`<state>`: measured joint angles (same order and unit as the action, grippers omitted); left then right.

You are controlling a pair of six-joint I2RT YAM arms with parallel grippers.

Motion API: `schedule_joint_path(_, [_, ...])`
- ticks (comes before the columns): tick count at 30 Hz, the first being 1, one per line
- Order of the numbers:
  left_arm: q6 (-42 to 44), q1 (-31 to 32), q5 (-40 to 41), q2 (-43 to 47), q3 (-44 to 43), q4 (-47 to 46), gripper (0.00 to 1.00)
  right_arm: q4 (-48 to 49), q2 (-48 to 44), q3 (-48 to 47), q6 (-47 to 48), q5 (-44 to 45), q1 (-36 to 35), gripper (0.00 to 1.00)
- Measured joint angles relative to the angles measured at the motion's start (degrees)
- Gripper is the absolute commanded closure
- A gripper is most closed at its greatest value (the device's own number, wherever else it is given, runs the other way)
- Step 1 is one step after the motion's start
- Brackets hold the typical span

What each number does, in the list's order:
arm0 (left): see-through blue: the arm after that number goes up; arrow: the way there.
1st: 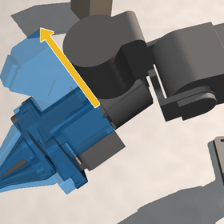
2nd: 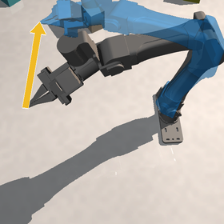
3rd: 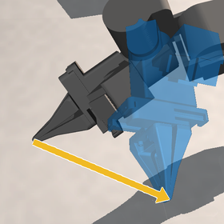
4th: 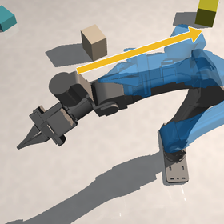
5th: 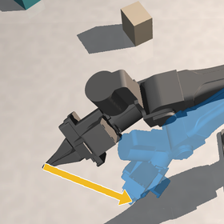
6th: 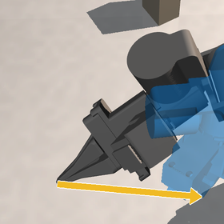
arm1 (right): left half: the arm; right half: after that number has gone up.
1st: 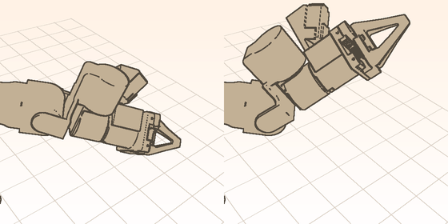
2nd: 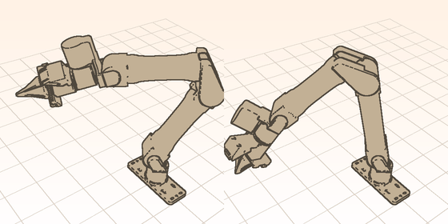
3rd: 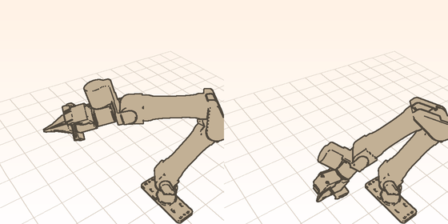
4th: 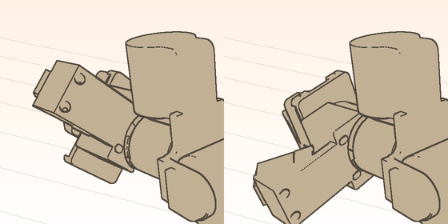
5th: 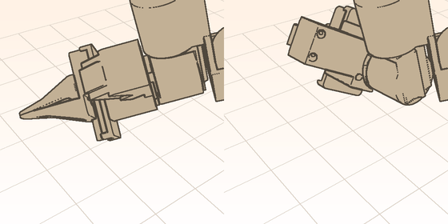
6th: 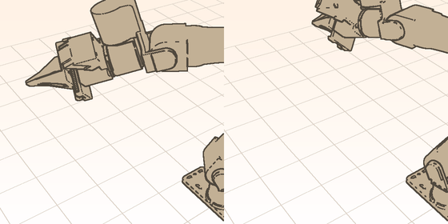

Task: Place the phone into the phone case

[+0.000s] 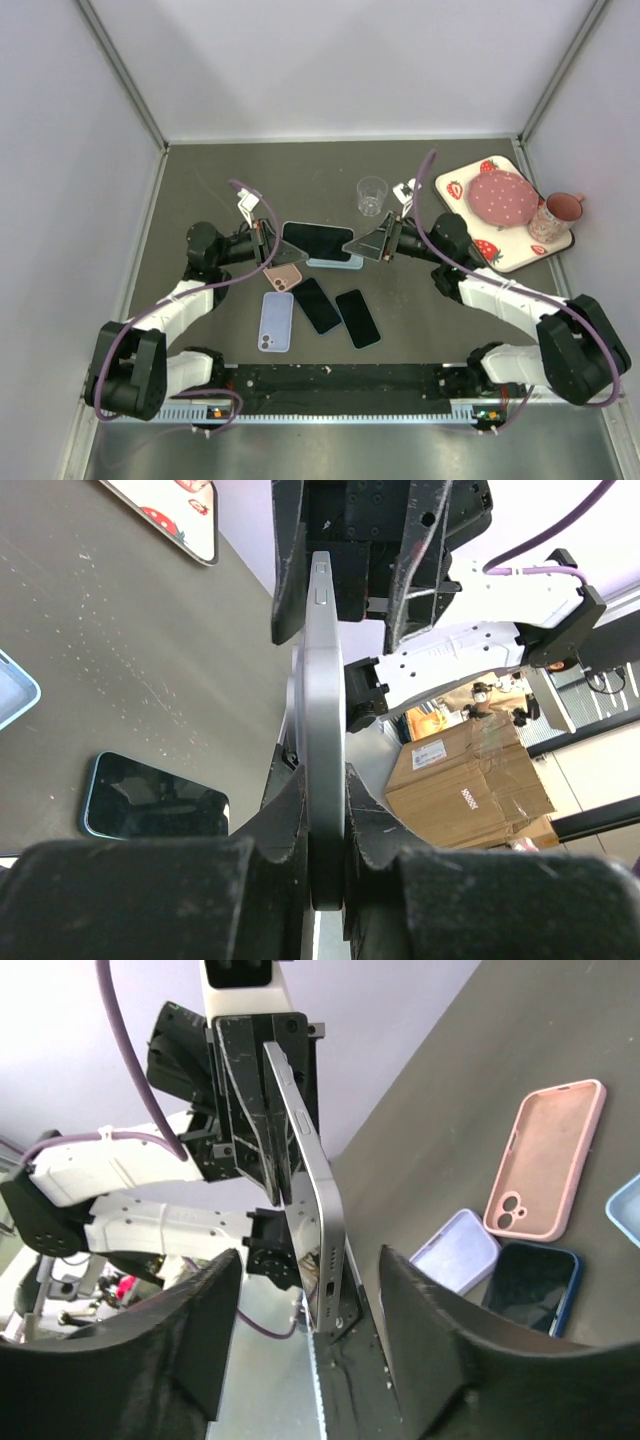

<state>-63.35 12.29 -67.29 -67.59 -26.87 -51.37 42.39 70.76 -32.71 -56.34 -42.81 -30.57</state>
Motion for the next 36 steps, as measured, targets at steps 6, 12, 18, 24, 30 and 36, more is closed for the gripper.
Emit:
schedule_joint_path(6, [0.0, 0.0, -0.17, 0.0, 0.0, -0.02, 1.0, 9.46, 4.48, 0.09, -5.86, -0.26, -0.09, 0.67])
schedule_joint_path(12, [0.0, 0.0, -0.52, 0.0, 0.0, -0.02, 1.0, 14.73, 8.44, 0.09, -9.94, -1.49, -0.35, 0.79])
schedule_joint_path(18, [-0.63, 0.0, -0.92, -0.07, 0.0, 0.02, 1.0, 14.51, 8.37, 0.09, -8.63, -2.12, -0.59, 1.0])
schedule_joint_path(24, [-0.94, 0.0, -1.11, -0.17, 0.0, 0.02, 0.75, 10.29, 6.21, 0.02, -5.6, -1.6, -0.79, 1.0])
schedule_joint_path(30, [3.78, 0.02, -0.52, -0.04, -0.04, 4.22, 0.37, -1.29, 2.32, -1.22, 0.35, 0.83, -1.31, 1.0])
schedule_joint_path(36, [14.23, 0.0, 3.13, 3.19, -2.19, 19.5, 0.28, -19.63, -1.6, -5.84, 10.19, 5.38, -1.7, 1.0])
